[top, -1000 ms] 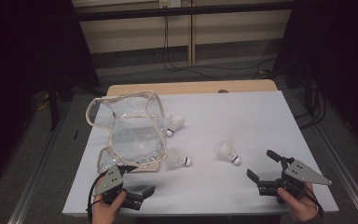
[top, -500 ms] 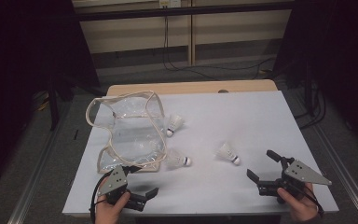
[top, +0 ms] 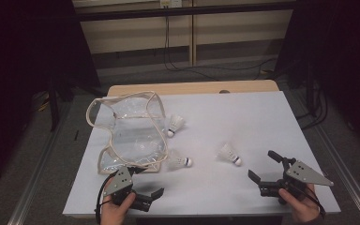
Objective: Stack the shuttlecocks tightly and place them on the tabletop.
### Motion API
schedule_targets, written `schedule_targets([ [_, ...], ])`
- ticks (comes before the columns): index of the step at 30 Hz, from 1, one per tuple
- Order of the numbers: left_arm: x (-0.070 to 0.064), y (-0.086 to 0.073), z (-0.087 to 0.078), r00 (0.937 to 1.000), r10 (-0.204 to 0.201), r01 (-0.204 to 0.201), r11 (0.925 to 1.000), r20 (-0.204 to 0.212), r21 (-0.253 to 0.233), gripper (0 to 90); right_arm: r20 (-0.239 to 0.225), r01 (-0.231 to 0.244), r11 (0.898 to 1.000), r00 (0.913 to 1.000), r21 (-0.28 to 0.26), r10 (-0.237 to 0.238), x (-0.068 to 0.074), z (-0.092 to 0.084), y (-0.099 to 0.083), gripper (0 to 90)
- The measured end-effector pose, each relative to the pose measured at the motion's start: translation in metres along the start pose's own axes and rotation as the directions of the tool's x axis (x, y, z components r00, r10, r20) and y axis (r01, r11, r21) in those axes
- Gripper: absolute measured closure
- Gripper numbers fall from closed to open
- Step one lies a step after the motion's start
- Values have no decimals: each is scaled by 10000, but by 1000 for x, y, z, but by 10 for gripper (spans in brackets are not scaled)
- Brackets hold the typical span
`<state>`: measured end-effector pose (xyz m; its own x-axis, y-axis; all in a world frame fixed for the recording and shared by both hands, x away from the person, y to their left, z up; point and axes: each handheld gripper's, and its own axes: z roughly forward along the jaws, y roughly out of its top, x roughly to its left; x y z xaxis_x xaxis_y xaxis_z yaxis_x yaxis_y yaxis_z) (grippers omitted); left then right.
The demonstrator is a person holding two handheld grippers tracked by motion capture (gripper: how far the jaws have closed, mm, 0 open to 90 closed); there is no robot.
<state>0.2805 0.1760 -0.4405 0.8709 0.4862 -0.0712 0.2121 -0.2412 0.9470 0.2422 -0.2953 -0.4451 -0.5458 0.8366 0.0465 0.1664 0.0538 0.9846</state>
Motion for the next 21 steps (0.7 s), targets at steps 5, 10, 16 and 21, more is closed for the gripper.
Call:
schedule_targets([
  [5,-3,1,3,9999,107,-107,9999,-32,16,18,54,21,10000,10000,15,-21,0,0,0,7],
  [10,-6,3,7,10000,-16,15,9999,-44,-145,18,27,25,10000,10000,35,-26,0,0,0,7],
  [16,-7,3,9,9999,-55,57,9999,135,-113,17,44,35,10000,10000,8,-35,-1,0,0,7],
  [21,-9,3,11,9998,-77,80,9998,160,-177,15,54,35,10000,10000,18,-36,0,0,0,7],
])
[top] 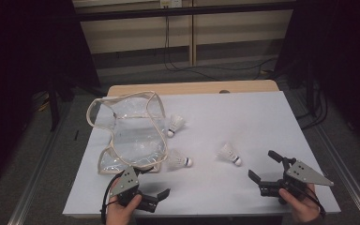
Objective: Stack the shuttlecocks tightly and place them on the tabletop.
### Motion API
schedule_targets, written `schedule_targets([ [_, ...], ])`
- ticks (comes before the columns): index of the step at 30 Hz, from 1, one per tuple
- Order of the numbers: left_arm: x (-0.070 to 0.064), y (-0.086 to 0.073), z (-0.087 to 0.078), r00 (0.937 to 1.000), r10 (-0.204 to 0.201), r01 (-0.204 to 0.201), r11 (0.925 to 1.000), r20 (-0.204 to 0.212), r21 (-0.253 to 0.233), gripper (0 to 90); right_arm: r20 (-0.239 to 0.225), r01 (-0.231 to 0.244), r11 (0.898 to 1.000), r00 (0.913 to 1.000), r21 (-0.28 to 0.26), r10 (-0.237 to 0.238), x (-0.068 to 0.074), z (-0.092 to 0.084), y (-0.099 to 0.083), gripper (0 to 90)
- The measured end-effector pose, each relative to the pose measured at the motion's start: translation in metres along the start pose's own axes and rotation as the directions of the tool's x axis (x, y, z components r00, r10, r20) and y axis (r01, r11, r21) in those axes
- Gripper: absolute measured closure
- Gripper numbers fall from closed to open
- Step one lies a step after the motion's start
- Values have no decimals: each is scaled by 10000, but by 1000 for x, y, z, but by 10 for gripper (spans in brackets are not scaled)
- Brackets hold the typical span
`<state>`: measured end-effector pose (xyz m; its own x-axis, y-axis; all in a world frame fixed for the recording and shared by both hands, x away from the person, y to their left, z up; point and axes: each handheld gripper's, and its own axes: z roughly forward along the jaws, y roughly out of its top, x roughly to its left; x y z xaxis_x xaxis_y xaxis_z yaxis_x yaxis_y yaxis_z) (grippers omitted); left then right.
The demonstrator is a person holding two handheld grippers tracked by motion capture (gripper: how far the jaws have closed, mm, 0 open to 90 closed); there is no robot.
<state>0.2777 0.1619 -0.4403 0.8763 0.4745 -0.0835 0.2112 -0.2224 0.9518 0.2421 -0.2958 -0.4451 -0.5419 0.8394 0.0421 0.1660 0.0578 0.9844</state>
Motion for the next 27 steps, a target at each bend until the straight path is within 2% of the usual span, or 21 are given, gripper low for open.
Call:
schedule_targets([
  [11,-1,-1,3,9999,-108,107,9999,34,42,14,-7,-9,10000,10000,-37,9,0,0,0,7],
  [16,-1,-2,5,10000,0,1,9995,-10,302,18,-2,-8,10000,10000,-17,8,0,0,0,7],
  [20,-2,-2,6,10000,-33,33,9997,21,223,17,-25,-6,10000,10000,-60,6,1,0,0,7],
  [23,-1,-3,7,10000,-3,4,9993,-28,384,17,-38,-7,10000,10000,-30,7,1,0,0,8],
  [27,-2,-3,8,10000,-56,56,9996,0,282,19,-23,78,9999,10000,-71,-78,1,0,0,7],
])
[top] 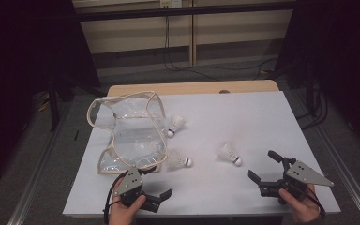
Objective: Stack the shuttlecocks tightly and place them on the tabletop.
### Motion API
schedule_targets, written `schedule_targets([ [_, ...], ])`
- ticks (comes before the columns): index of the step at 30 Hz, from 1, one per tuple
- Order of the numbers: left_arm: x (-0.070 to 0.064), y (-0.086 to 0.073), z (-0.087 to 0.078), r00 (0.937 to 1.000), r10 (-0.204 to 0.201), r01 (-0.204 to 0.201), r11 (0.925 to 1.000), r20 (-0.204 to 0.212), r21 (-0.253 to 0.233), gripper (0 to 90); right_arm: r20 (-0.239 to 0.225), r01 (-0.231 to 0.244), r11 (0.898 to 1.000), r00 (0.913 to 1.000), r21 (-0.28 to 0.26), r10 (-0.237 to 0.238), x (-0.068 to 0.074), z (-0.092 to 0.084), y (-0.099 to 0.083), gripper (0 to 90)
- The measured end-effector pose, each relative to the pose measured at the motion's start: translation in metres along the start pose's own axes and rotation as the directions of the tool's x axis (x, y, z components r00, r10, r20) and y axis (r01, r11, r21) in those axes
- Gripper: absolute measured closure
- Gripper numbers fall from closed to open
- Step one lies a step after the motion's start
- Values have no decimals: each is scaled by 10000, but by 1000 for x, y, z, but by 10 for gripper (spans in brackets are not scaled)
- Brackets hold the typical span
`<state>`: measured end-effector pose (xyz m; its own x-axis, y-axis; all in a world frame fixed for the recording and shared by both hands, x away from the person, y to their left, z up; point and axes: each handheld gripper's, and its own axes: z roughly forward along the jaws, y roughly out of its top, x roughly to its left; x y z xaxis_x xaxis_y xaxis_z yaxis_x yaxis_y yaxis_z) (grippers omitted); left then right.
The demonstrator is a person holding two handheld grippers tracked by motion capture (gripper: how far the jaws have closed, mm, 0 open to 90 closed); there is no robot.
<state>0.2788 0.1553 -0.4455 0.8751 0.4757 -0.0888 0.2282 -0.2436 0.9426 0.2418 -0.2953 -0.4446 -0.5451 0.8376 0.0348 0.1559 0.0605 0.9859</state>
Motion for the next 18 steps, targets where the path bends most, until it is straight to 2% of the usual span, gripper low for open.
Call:
schedule_targets([
  [5,0,0,1,9999,105,-105,9999,-4,106,17,-13,10,10000,10000,5,-10,0,0,0,7],
  [8,-1,-1,3,9998,-27,22,9996,193,291,16,-33,-15,10000,10000,-10,15,0,0,0,7],
  [10,-3,-1,5,9988,-68,50,9993,482,368,18,-30,-9,10000,10000,-11,9,0,0,0,7],
  [12,-4,0,6,9988,50,-67,9994,490,332,19,-32,2,10000,10000,-18,-2,0,0,0,7],
  [15,-7,2,9,9984,-120,113,9999,557,115,16,-20,10,10000,10000,-36,-10,0,0,0,7],
  [18,-10,3,14,9983,-76,72,9999,585,74,15,-14,8,10000,10000,-22,-8,0,0,0,7],
])
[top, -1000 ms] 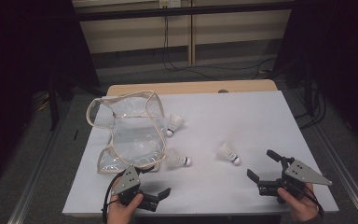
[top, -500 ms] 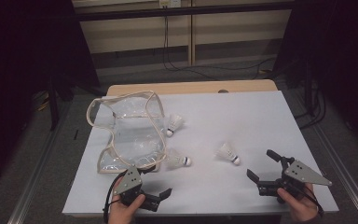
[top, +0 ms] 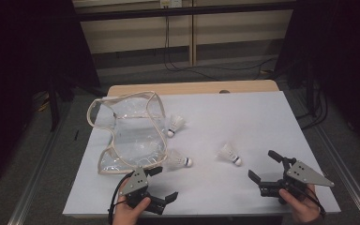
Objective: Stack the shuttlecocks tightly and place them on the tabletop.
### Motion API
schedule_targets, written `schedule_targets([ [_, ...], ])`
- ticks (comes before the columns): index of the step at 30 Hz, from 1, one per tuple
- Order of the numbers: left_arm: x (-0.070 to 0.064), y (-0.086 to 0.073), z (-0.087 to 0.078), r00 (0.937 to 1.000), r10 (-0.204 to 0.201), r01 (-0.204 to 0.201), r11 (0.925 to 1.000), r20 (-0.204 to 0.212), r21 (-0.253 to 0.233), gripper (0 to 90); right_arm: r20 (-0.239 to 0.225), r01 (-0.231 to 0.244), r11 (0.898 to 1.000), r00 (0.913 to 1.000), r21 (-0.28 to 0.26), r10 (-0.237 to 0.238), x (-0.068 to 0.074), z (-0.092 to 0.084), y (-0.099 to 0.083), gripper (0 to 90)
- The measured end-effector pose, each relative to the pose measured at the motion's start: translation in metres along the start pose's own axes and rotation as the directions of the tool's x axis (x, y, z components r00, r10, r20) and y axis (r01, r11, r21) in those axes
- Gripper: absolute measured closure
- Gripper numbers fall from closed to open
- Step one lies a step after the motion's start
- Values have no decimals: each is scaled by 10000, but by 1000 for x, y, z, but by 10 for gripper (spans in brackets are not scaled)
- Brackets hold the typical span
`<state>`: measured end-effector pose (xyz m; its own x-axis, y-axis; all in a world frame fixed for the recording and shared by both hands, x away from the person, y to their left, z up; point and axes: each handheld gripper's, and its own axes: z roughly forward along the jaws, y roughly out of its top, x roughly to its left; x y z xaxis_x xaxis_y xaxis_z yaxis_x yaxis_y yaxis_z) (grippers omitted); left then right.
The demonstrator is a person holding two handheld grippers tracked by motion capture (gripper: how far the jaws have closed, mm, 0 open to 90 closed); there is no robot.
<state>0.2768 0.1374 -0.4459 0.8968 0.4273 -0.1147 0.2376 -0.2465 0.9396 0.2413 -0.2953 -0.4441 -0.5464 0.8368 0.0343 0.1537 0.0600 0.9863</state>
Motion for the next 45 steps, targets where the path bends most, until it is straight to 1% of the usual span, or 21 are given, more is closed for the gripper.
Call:
schedule_targets([
  [2,-2,1,2,9999,-81,80,9999,-61,-82,11,-10,-11,10000,10000,-15,11,0,0,0,7],
  [3,-4,2,5,9994,-287,282,9992,-192,-279,6,-17,-2,10000,10000,4,2,0,0,0,8],
  [5,-5,3,8,9991,-352,344,9989,-229,-312,5,-13,-28,10000,10000,-7,27,0,0,0,7],
  [6,-6,5,10,9980,-410,391,9985,-487,-385,4,-12,-25,10000,10000,-13,25,0,0,0,7],
  [7,-6,5,10,9980,-410,391,9985,-487,-385,3,-6,-22,10000,10000,-5,22,0,0,0,7],
  [8,-7,6,12,9967,-557,532,9977,-594,-431,2,-6,-13,10000,10000,-7,13,0,0,0,7],
  [9,-9,6,14,9972,-549,529,9978,-512,-398,11,-7,-30,10000,10000,-21,30,0,0,0,7],
  [11,-13,7,17,9988,-292,280,9991,-383,-319,15,-9,-31,10000,10000,-25,31,0,0,0,7],
  [13,-15,7,18,9992,-246,234,9991,-318,-367,16,-12,-37,10000,10000,-26,37,0,-1,0,7],
  [14,-19,9,22,9995,-191,183,9992,-240,-366,16,-9,-29,10000,10000,-27,29,0,-1,0,7],
  [19,-27,15,32,9997,-37,29,9993,-226,-380,17,-10,-50,10000,10000,-42,50,0,-1,0,7],
  [21,-33,18,40,9998,-41,32,9991,-212,-417,17,-9,-63,10000,10000,-20,63,0,-1,0,8],
  [25,-39,25,52,9992,24,-37,9995,-395,-320,19,13,-77,10000,10000,-29,78,-1,-1,0,8],
  [26,-39,25,52,9992,24,-37,9995,-395,-320,19,13,-77,10000,10000,-29,78,-1,-1,0,8],
  [28,-41,30,59,9987,-169,153,9994,-484,-319,19,5,-66,10000,10000,-29,66,-1,-1,0,8],
  [29,-41,30,59,9987,-169,153,9994,-484,-319,19,5,-66,10000,10000,-29,66,-1,-1,0,8],
  [30,-41,33,63,9977,-273,248,9989,-615,-404,20,5,-61,10000,10000,-38,61,-1,-1,0,8],
  [33,-40,39,68,9966,-286,252,9987,-774,-448,19,9,-83,10000,10000,-52,83,-1,-2,0,8],
  [35,-39,43,71,9957,-246,214,9991,-888,-371,18,10,-80,10000,10000,-37,80,-1,-1,0,8],
  [36,-40,44,73,9952,-339,301,9986,-921,-425,19,1,-92,10000,10000,-3,92,-1,-1,0,8],
  [45,-38,57,87,9935,-346,309,9989,-1086,-350,21,18,-115,9999,9999,19,115,-2,-1,-1,9],
])
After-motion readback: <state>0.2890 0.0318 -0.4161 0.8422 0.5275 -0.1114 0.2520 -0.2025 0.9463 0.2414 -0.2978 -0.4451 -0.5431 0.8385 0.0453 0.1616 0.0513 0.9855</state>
